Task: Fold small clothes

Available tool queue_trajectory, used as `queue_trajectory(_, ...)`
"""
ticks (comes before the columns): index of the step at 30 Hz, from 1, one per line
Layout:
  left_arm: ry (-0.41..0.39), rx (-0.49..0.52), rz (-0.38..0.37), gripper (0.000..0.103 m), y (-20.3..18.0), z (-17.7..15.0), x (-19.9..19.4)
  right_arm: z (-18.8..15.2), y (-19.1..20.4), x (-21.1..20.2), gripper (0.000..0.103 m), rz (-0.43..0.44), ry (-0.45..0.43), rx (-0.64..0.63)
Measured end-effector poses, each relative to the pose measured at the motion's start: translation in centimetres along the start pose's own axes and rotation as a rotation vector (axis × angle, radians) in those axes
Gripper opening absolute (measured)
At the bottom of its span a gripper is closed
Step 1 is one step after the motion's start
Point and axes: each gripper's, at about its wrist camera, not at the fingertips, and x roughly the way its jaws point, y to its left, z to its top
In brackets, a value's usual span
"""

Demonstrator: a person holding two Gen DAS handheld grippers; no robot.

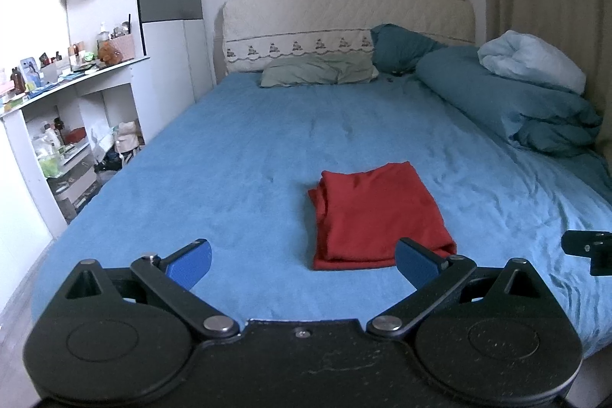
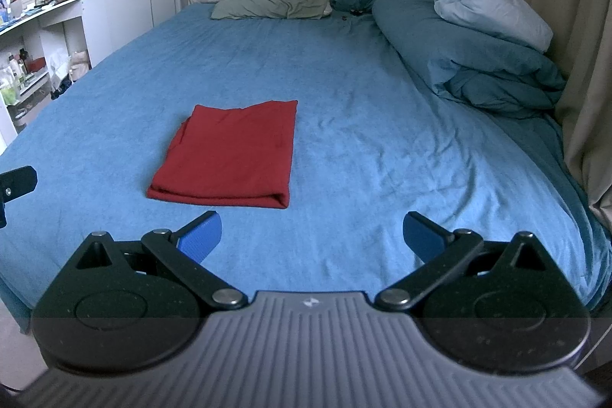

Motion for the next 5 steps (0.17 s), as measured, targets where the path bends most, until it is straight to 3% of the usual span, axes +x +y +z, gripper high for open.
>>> queue_trajectory(5, 0.006, -0.016, -0.010, 0.103, 0.50, -0.04, 0.23, 0.07, -0.02, 0.08, 0.103, 0.001, 0.000, 0.000)
